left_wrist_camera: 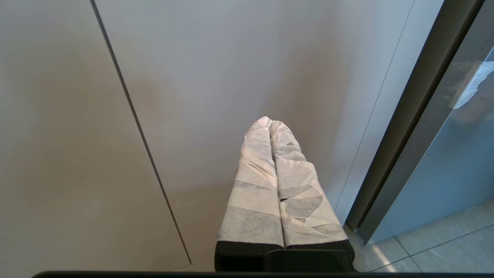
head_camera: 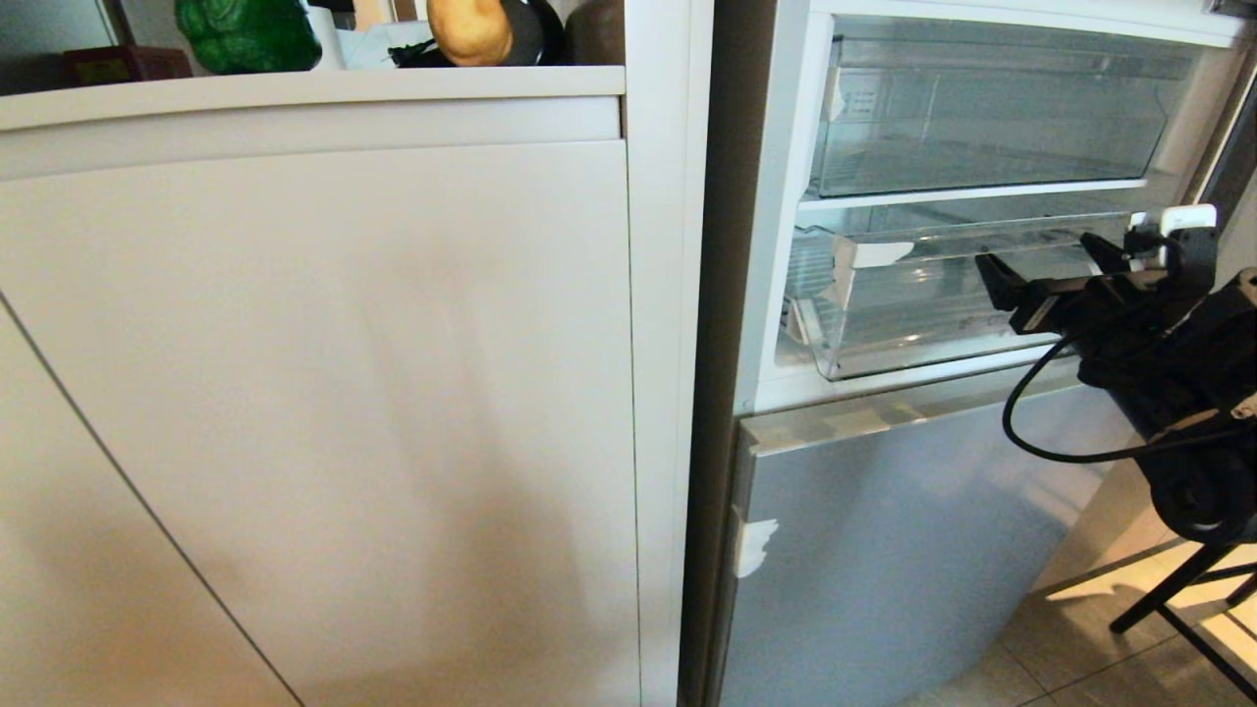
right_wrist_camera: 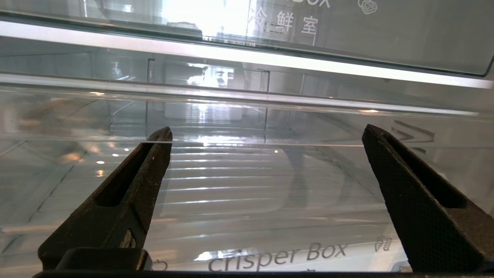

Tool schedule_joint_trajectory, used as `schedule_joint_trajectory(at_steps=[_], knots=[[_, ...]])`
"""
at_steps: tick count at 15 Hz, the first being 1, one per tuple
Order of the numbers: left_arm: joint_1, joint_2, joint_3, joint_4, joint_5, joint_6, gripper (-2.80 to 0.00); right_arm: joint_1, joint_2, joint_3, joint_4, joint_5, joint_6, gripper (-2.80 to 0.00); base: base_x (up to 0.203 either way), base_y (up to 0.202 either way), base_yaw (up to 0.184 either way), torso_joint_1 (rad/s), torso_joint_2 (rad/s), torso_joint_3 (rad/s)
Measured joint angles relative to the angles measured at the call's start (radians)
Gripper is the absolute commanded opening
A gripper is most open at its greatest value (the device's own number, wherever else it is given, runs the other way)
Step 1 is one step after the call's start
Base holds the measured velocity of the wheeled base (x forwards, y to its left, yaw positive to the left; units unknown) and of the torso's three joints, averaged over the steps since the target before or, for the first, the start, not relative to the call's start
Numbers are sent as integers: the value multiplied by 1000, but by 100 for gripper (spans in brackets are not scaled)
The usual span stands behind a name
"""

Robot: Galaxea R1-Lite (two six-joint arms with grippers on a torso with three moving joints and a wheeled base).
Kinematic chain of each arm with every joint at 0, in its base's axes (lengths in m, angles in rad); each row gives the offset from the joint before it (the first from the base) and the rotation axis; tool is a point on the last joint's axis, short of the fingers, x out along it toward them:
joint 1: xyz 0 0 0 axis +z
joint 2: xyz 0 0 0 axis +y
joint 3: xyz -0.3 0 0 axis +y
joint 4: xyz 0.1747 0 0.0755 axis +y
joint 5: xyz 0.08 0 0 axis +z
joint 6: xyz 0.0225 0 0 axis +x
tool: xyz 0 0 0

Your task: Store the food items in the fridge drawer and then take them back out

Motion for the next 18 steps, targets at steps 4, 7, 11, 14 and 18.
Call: schedule_joint_trajectory(at_steps=[4,7,11,14,18], knots=[[0,0,0,0,0,0,-280,0,-41,51,-2,0,-2,0,0,0,0,0,0,0],[0,0,0,0,0,0,-280,0,-80,101,-5,3,-2,0,0,0,0,0,0,0],[0,0,0,0,0,0,-280,0,-137,170,-4,5,-2,0,0,0,0,0,0,0],[0,0,0,0,0,0,-280,0,-179,215,-4,5,-2,0,0,0,0,0,0,0],[0,0,0,0,0,0,-280,0,-233,280,-5,5,-3,0,0,0,0,0,0,0]])
